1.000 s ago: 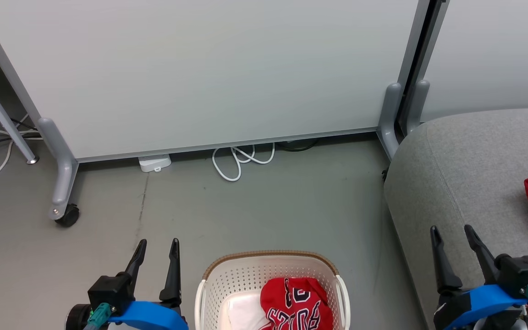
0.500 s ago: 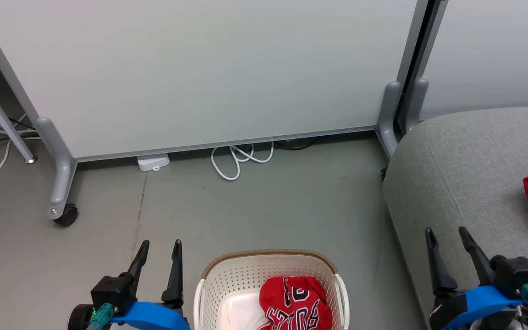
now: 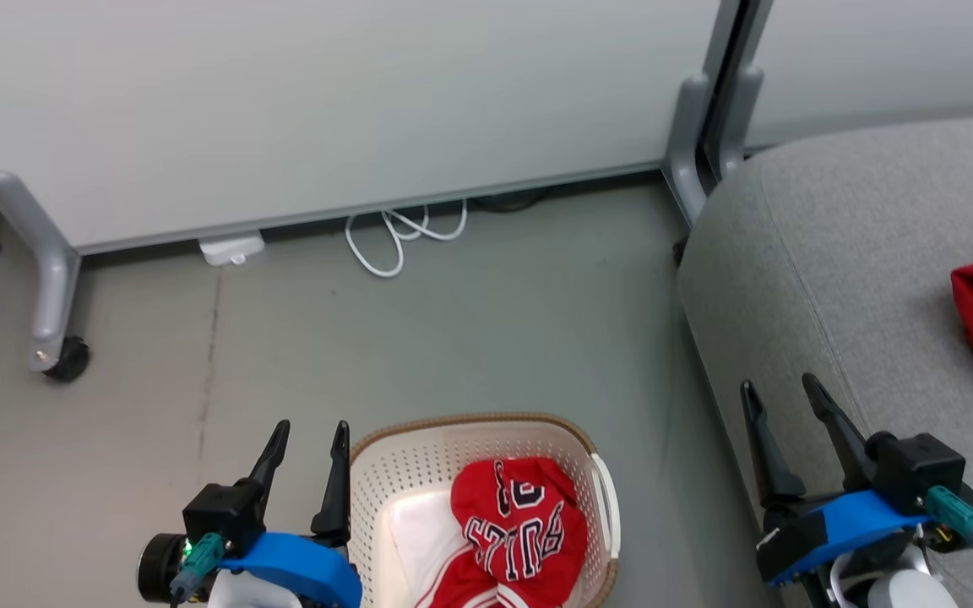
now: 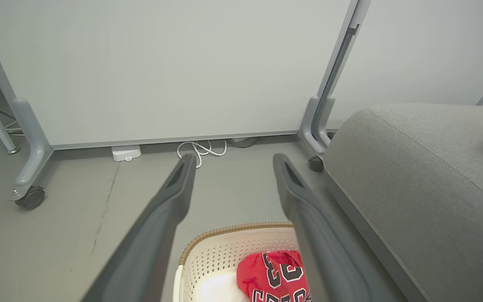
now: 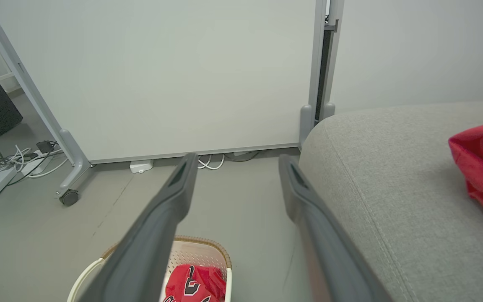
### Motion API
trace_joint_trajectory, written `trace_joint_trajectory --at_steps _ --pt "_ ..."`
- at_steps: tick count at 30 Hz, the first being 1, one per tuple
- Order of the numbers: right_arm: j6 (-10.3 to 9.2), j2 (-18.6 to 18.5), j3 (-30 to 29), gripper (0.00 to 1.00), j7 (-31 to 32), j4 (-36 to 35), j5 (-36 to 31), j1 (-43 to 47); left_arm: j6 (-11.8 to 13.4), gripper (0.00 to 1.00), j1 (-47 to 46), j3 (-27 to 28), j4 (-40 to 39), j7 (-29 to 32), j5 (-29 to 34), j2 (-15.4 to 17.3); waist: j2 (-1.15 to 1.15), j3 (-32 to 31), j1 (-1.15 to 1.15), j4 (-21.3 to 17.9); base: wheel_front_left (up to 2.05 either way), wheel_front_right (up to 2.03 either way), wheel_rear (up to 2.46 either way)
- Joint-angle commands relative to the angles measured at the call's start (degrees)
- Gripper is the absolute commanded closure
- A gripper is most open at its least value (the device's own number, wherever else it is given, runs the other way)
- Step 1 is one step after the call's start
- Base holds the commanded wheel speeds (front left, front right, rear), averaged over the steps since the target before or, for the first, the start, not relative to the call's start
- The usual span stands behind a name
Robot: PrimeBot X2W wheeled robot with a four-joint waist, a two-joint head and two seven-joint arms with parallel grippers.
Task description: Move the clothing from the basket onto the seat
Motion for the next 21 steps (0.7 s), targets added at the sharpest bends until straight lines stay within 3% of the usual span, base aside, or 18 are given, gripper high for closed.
trace_joint_trajectory --at_steps 1,21 --pt "0.01 0.1 0.4 0.0 -0.3 -0.2 0.2 -1.2 -0.1 0.0 -1.3 -0.2 0.4 -0.2 0.1 0.2 0.0 3.0 -0.01 -2.1 0.0 0.0 0.0" --pt "0.01 0.1 7.1 0.0 -4.5 -1.8 3.2 -12.7 -0.1 0.0 -18.5 -9.2 13.8 -0.2 -2.3 4.1 0.0 26.5 -0.01 -12.9 0.0 0.0 0.0"
